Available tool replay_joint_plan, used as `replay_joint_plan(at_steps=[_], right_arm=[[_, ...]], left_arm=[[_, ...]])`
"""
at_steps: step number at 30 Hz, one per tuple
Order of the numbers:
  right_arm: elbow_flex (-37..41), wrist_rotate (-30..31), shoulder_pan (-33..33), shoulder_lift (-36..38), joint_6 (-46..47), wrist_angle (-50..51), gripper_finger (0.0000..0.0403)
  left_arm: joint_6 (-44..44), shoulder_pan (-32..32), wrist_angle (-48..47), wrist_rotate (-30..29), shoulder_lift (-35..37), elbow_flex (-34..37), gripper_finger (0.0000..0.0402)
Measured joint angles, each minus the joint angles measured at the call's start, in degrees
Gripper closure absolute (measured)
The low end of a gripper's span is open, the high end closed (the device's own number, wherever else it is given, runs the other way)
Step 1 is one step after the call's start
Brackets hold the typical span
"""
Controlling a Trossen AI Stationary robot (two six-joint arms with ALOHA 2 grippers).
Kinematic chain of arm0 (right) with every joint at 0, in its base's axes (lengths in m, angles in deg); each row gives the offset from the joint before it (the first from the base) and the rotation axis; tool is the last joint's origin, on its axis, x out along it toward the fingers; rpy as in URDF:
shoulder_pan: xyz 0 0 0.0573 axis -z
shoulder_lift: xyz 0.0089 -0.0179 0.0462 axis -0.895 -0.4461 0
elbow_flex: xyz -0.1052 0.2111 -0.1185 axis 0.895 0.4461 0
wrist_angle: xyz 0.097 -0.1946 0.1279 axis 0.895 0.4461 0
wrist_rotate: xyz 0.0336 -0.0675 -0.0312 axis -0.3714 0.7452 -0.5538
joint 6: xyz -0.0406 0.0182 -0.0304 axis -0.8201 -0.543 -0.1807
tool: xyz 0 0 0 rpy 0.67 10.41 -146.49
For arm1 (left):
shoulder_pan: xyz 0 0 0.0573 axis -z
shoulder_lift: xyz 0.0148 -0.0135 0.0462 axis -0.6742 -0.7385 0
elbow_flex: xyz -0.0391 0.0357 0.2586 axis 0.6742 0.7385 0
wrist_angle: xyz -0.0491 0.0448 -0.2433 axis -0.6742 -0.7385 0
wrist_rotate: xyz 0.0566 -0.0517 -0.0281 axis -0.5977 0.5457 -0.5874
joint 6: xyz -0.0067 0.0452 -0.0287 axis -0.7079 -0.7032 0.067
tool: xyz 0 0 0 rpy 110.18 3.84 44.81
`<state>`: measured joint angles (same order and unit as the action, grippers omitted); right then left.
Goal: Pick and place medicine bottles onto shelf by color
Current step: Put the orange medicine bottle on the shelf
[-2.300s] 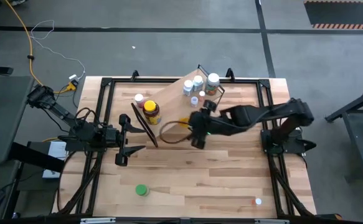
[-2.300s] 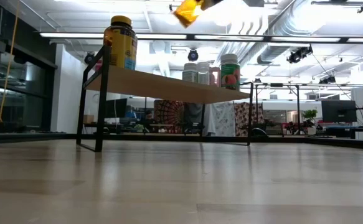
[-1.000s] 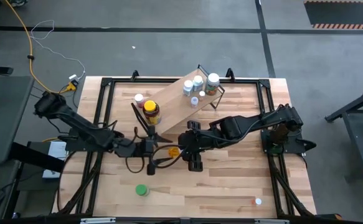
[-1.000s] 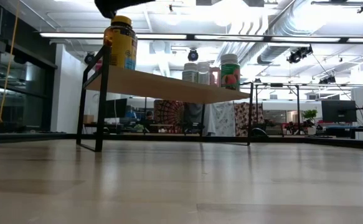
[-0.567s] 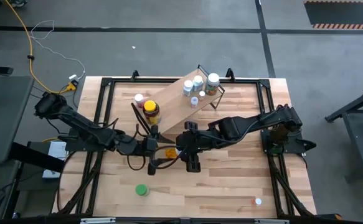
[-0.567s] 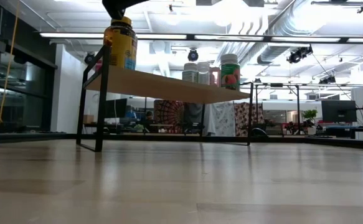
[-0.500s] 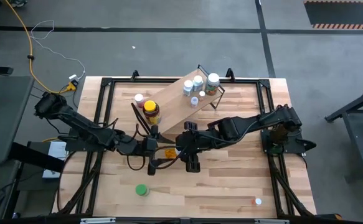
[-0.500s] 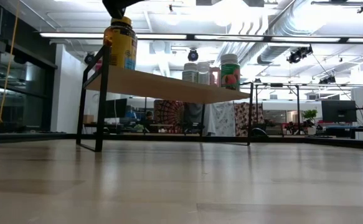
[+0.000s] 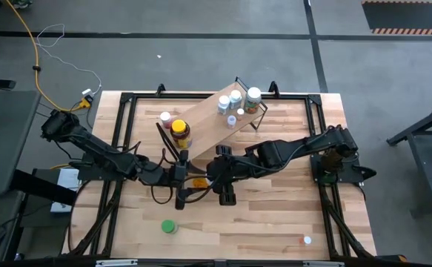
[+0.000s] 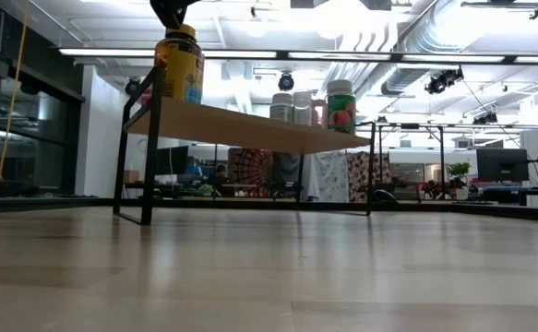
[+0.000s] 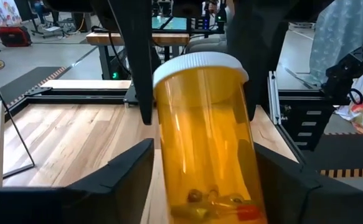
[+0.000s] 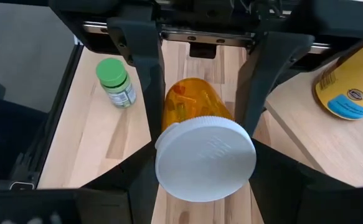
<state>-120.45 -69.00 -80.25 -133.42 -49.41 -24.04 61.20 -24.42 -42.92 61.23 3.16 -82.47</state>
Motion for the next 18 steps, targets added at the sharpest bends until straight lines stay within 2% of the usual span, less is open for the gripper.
replay_joint_plan(at_steps=[10,18], right_arm=[[0.00,0.36,0.22,0.02,-0.51,0.00,0.0201],[0.00,-0.06,0.73,0.04,-0.07,-0.03,0.0201]], left_arm=[[0.09,0.00,-0.04,-0.20,0.00,0.00,0.0227],[0.50,-0.02,-0.09,-0.61,0.00,0.00,0.0224]])
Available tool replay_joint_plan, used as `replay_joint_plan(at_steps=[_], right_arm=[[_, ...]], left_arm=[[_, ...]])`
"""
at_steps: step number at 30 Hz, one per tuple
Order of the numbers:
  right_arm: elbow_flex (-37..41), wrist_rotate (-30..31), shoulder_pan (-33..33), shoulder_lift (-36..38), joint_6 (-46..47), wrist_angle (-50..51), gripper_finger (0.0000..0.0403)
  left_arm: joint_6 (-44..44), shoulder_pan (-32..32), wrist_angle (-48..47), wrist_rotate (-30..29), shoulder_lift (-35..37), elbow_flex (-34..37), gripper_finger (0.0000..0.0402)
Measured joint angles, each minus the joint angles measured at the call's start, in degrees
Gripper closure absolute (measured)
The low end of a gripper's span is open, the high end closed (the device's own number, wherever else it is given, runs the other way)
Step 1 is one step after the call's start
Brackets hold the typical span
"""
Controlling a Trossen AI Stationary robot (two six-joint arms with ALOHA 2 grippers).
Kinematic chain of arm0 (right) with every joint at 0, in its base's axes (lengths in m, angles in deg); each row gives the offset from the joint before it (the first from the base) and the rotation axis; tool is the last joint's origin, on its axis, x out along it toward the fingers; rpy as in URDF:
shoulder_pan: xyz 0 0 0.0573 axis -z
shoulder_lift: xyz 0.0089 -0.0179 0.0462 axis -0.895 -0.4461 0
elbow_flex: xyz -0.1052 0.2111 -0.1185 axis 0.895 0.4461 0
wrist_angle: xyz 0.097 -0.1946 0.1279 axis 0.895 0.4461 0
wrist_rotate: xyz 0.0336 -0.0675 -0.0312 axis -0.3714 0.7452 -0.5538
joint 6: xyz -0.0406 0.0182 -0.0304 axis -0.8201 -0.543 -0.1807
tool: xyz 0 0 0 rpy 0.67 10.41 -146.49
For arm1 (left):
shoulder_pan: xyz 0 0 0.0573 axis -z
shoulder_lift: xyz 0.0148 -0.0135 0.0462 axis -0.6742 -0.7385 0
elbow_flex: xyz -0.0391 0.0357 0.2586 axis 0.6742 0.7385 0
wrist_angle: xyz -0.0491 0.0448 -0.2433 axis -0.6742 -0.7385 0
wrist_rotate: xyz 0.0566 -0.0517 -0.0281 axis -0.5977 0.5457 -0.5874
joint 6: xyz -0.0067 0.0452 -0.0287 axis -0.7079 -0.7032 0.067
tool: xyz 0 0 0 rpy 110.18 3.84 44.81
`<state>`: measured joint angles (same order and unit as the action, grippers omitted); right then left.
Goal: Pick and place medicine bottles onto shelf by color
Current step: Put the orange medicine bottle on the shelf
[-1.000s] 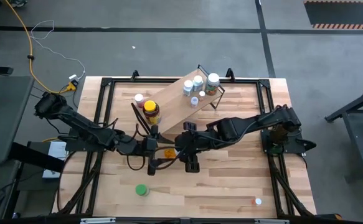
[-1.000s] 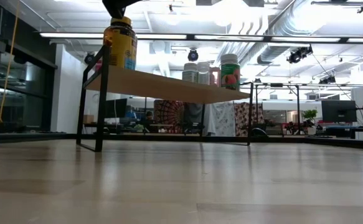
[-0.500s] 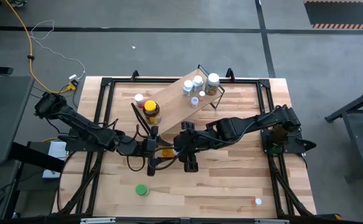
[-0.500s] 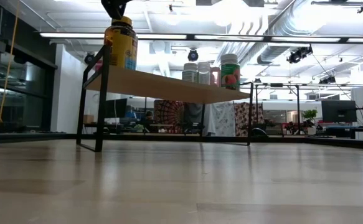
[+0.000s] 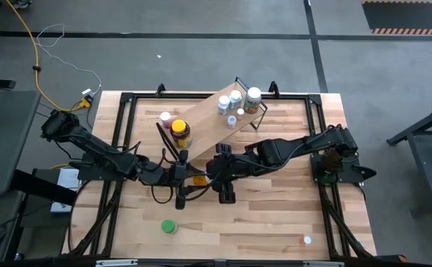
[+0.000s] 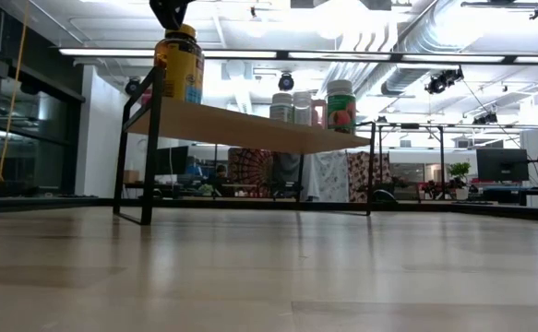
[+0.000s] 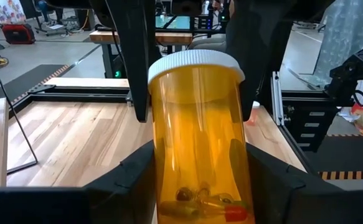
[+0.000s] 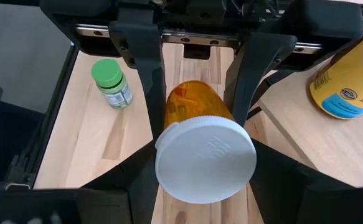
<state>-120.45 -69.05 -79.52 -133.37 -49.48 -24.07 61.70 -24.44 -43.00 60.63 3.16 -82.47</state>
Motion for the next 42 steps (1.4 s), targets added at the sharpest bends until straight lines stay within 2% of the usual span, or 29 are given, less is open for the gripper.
replay_joint_plan(at_steps=[14,17,25,31,35,37,39,42], right_arm=[[0.00,0.05,0.20,0.02,0.52,-0.04,0.0197],[-0.01,-0.11,0.20,0.02,0.59,-0.05,0.0176],[-0.02,-0.10,0.20,0.08,-1.20,1.64,0.0091],[-0.02,0.00,0.36,1.52,-1.40,6.24,0.0078],[-0.04,0.38,0.09,3.81,0.60,14.13,0.0077],[0.21,2.38,-0.86,4.80,2.70,17.54,0.0077],[3.63,6.78,-2.58,6.69,5.26,16.20,0.0077],[15.19,14.16,-5.46,11.62,8.83,7.25,0.0077]], left_arm=[[-0.03,0.00,0.02,0.00,0.02,0.00,0.0223],[-0.07,0.00,0.04,0.00,0.02,0.00,0.0223],[0.00,0.00,-0.12,-0.18,0.04,0.00,0.0223],[0.23,0.00,-1.39,-1.66,0.74,0.00,0.0222],[0.35,0.00,-2.92,-1.75,2.17,0.02,0.0223],[0.37,0.17,-4.01,-1.57,3.25,0.09,0.0222],[0.37,0.44,-4.34,-1.51,3.88,0.07,0.0222],[0.37,1.03,-4.63,-1.32,4.58,0.06,0.0222]])
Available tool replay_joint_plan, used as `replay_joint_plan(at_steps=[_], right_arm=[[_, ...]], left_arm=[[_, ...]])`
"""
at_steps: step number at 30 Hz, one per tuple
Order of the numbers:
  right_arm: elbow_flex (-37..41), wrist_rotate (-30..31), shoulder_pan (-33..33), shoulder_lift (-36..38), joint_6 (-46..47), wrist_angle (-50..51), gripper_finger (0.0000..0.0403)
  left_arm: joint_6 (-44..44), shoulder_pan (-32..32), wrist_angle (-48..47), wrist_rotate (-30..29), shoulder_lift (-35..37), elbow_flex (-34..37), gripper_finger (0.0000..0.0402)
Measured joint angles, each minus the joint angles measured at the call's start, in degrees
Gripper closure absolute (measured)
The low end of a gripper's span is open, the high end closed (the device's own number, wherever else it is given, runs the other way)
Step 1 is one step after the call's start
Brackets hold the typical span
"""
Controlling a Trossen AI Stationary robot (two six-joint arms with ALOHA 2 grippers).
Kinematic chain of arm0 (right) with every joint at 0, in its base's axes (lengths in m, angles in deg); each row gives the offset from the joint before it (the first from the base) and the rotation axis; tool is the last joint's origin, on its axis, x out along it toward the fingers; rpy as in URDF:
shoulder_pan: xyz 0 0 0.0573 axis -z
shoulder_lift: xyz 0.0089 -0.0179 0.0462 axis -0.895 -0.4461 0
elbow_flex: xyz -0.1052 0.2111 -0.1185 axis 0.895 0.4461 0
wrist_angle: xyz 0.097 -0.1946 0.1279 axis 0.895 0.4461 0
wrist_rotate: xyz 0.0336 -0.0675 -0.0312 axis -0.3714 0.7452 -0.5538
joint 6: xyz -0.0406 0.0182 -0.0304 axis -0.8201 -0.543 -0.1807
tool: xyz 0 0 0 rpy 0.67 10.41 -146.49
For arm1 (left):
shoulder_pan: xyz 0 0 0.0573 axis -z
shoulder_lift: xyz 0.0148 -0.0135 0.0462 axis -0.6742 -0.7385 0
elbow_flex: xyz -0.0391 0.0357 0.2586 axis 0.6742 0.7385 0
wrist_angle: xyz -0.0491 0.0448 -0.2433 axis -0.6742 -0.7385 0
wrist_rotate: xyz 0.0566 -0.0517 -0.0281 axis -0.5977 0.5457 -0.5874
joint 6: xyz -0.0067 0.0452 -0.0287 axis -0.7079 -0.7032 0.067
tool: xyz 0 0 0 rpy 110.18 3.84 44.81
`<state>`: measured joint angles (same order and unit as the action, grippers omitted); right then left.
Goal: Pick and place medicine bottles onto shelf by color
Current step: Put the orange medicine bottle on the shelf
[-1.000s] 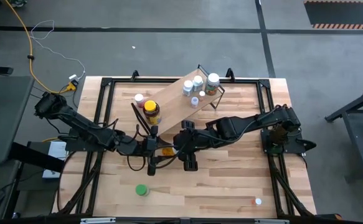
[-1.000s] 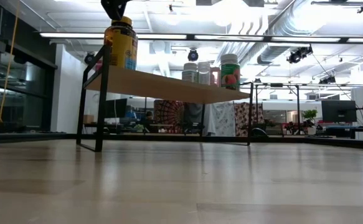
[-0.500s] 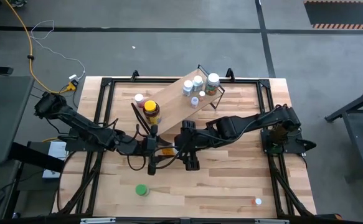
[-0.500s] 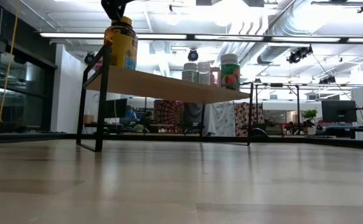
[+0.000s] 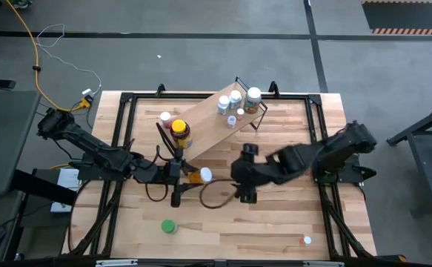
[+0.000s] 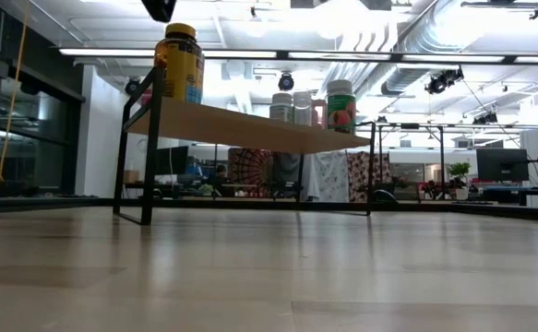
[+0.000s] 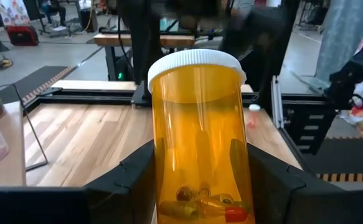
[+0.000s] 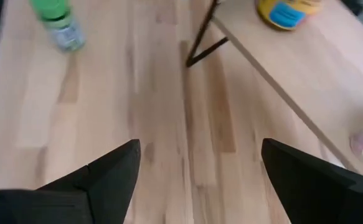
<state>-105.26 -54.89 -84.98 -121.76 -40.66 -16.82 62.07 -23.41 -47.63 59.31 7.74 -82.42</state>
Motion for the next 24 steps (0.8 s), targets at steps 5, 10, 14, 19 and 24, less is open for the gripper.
replay_joint_plan(at_steps=[5,10,14,19,24], right_arm=[[30.14,4.97,-1.93,11.76,6.45,-28.78,0.0077],[57.09,-0.52,0.50,17.19,2.29,-80.57,0.0077],[68.19,-6.56,2.34,13.18,-2.56,-121.02,0.0077],[68.40,-5.34,2.44,5.66,-6.27,-141.18,0.0077],[60.27,-5.19,2.40,-0.40,-10.71,-135.98,0.0077]], left_arm=[[0.00,0.26,1.01,0.03,-0.03,0.01,0.0222],[-0.99,-0.71,4.52,0.04,-0.03,0.01,0.0222],[-1.47,-1.93,7.45,0.04,-0.14,0.01,0.0222],[-1.45,-3.15,13.84,-0.03,-3.87,-0.07,0.0222],[-1.46,-4.12,20.06,-0.06,-8.23,-0.03,0.0222]])
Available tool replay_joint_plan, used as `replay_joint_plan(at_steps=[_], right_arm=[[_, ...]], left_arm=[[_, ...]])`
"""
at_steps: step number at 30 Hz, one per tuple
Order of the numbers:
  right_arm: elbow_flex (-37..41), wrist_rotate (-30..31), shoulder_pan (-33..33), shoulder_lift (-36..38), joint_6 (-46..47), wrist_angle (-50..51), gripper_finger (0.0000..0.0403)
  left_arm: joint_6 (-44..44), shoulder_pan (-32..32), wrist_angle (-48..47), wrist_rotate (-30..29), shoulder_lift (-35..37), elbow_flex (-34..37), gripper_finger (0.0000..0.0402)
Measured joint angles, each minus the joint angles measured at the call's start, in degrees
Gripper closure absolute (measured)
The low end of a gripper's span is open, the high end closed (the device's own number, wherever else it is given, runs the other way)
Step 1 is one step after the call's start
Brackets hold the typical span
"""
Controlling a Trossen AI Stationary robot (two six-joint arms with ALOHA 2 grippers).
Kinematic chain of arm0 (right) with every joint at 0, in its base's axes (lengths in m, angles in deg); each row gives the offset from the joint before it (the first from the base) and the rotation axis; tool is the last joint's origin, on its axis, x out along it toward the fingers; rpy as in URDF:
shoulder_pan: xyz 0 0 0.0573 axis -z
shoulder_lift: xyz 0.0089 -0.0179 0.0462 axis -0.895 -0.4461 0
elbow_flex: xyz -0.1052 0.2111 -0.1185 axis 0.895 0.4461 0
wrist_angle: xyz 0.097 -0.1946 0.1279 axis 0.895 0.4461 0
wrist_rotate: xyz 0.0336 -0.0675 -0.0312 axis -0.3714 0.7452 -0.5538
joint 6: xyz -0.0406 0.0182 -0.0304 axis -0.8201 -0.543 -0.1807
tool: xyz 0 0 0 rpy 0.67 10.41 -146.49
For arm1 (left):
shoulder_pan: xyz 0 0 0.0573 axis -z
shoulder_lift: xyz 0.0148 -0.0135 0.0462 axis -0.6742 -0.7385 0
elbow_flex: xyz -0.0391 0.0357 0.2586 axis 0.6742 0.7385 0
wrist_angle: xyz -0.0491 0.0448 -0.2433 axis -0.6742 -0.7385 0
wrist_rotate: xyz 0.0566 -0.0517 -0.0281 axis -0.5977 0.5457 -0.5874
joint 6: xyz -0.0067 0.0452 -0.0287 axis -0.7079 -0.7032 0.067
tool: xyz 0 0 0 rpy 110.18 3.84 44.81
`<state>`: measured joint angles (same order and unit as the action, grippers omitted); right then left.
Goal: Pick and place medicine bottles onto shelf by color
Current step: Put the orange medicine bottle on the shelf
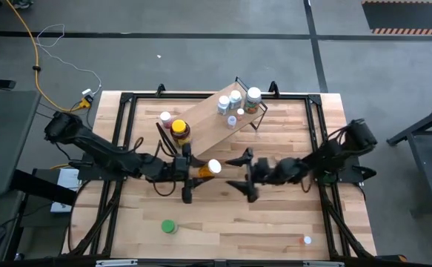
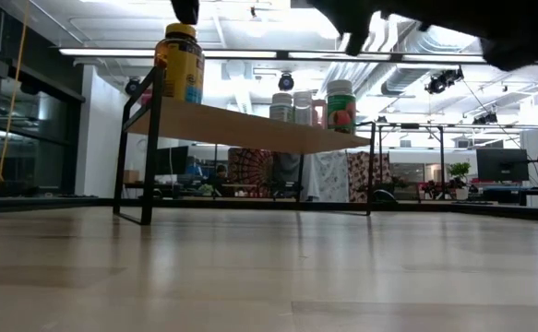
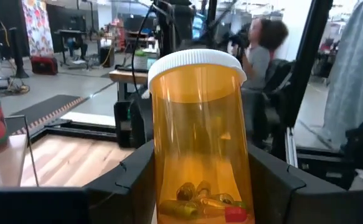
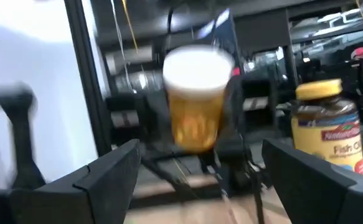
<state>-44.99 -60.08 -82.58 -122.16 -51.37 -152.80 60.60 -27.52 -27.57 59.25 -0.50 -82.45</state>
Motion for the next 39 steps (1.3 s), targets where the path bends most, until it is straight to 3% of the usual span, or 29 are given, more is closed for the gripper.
replay_joint_plan(at_steps=[7,15,33,39], right_arm=[[-9.96,1.90,0.07,-1.75,-6.45,15.02,0.0077],[-14.22,-0.81,-0.42,-1.75,-10.31,15.34,0.0077],[-14.89,-1.46,3.90,-1.73,2.68,12.48,0.0077],[-14.89,-1.55,4.26,-1.73,2.58,11.77,0.0077]], left_arm=[[0.57,-0.35,1.84,0.00,-1.77,0.02,0.0222],[0.44,-0.06,2.37,0.49,-1.74,-0.04,0.0222],[1.05,-0.24,5.65,0.66,-1.82,0.00,0.0222],[1.05,-0.26,6.97,0.66,-1.83,0.02,0.0222]])
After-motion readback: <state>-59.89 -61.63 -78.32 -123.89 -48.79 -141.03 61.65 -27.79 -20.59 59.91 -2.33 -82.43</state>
